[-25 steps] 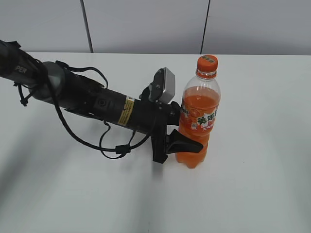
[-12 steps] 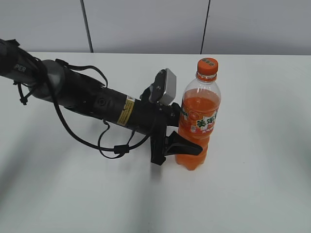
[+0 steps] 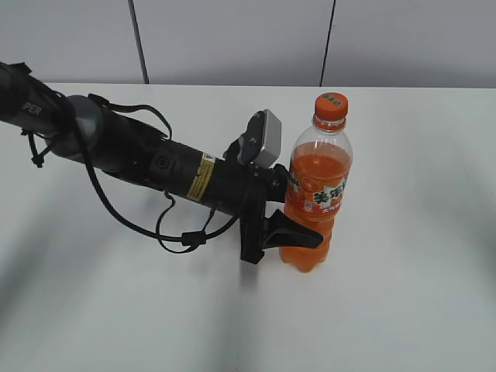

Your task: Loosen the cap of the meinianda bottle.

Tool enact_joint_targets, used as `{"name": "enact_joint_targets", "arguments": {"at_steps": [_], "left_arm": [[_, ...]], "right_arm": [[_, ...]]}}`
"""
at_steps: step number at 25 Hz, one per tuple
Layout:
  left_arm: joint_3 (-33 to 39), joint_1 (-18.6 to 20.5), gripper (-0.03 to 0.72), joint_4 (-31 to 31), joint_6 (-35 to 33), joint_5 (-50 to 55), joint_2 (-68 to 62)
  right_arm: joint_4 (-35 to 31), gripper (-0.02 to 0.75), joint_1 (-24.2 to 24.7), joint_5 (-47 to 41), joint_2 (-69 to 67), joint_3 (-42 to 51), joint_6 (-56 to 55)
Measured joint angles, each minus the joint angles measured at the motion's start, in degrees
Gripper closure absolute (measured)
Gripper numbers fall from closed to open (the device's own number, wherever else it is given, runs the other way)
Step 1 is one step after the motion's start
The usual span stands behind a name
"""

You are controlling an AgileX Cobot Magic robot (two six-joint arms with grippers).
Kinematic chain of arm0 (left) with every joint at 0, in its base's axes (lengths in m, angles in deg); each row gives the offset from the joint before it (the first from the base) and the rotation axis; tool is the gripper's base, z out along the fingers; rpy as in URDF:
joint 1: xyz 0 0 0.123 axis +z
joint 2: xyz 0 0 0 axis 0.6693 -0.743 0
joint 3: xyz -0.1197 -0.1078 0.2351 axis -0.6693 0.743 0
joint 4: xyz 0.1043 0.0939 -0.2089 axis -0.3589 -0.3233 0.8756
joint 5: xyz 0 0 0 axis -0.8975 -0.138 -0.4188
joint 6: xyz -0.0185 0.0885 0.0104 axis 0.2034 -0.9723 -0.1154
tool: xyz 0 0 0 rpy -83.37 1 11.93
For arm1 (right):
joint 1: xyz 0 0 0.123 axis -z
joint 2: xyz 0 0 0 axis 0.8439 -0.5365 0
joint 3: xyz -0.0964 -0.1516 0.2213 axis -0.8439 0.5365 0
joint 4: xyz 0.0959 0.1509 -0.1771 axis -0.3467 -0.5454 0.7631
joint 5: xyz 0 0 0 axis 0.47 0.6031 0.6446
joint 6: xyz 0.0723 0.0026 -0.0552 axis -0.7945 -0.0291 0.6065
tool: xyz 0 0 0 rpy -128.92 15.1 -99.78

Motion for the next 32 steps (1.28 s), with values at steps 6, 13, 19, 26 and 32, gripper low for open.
{"name": "enact_joint_targets", "arguments": {"at_steps": [6,13,19,26,32], "left_arm": [[0.0,0.0,0.279,0.0,0.0,0.0,0.0],[0.0,0.0,0.279,0.0,0.0,0.0,0.0],[0.0,0.0,0.279,0.0,0.0,-0.1,0.0],[0.0,0.0,0.279,-0.1,0.0,-0.1,0.0],[0.0,0.0,0.279,-0.1,0.0,-0.1,0.0]], "right_arm": [[0.6,0.267,-6.4,-0.1,-4.2,-7.1,0.2],[3.6,0.267,-20.1,-0.1,-11.7,-13.8,-3.9],[5.7,0.267,-26.4,-0.1,-16.4,-14.3,-5.4],[7.3,0.267,-27.4,-0.2,-19.0,-15.5,-5.6],[7.5,0.267,-27.5,-0.3,-21.6,-18.5,-5.6]]}}
